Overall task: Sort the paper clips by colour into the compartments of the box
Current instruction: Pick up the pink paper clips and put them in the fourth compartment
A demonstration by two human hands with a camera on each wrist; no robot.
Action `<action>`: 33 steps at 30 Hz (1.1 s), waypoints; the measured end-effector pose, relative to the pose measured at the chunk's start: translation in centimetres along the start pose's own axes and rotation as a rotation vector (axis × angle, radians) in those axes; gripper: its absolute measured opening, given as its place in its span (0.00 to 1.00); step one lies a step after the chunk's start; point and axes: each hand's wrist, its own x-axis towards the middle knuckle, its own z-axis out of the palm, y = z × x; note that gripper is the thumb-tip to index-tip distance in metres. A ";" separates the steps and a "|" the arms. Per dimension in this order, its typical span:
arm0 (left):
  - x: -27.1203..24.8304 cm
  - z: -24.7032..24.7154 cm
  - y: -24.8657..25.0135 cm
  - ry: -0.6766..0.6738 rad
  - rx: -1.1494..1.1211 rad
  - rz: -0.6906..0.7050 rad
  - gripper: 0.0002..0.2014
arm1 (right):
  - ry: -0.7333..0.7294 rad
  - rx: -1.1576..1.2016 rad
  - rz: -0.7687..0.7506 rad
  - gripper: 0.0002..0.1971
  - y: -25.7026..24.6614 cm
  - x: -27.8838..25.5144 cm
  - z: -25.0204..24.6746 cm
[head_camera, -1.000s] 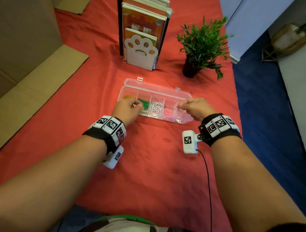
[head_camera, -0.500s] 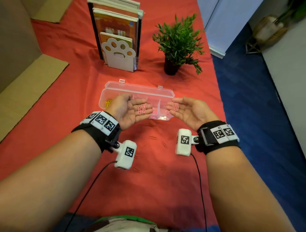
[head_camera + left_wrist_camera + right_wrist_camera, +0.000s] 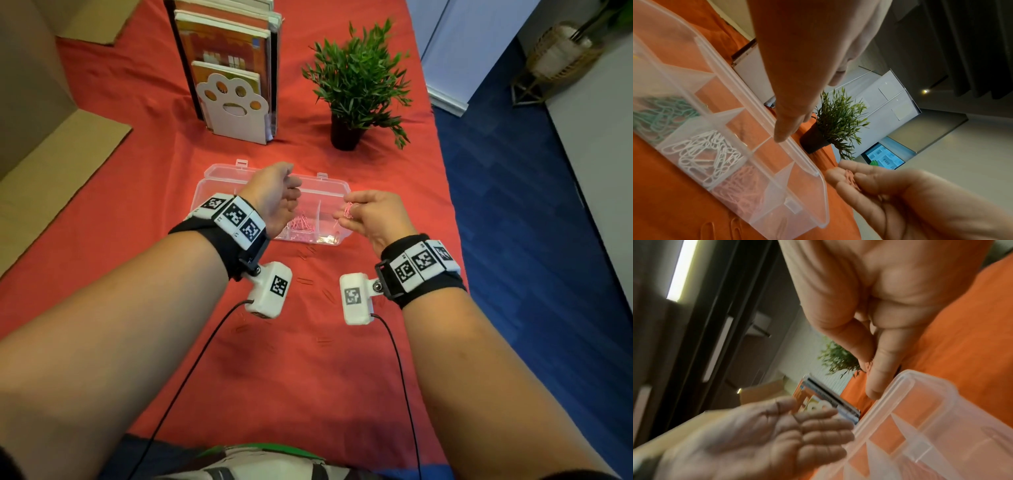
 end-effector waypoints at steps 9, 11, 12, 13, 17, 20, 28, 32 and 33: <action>-0.8 -6.1 -3.1 0.551 0.564 0.376 0.15 | 0.003 -0.677 -0.212 0.18 -0.6 1.5 3.0; -1.5 -8.6 -3.9 0.730 0.775 0.356 0.16 | 0.021 -0.888 -0.281 0.15 0.0 0.6 2.0; -1.6 -9.8 -4.3 0.749 0.823 0.349 0.16 | 0.013 -0.993 -0.292 0.14 0.7 0.2 1.5; -1.4 -10.8 -4.6 0.718 0.851 0.365 0.16 | 0.005 -1.067 -0.295 0.12 1.3 -0.1 1.2; -1.1 -11.9 -5.0 0.607 0.862 0.406 0.12 | 0.047 -1.165 -0.343 0.08 3.2 0.0 1.0; -0.9 -11.2 -4.4 0.613 0.877 0.394 0.13 | 0.094 -1.142 -0.346 0.04 3.0 0.9 1.2; -0.6 -11.9 -5.6 0.696 0.836 0.500 0.09 | 0.222 -1.069 -0.439 0.05 3.8 -0.2 1.2; -1.3 -12.4 -9.5 0.473 1.080 0.536 0.08 | 0.157 -1.118 -0.467 0.09 7.2 -1.8 2.5; -1.5 -12.4 -10.2 0.411 1.122 0.548 0.10 | 0.134 -1.142 -0.464 0.10 8.0 -1.9 3.0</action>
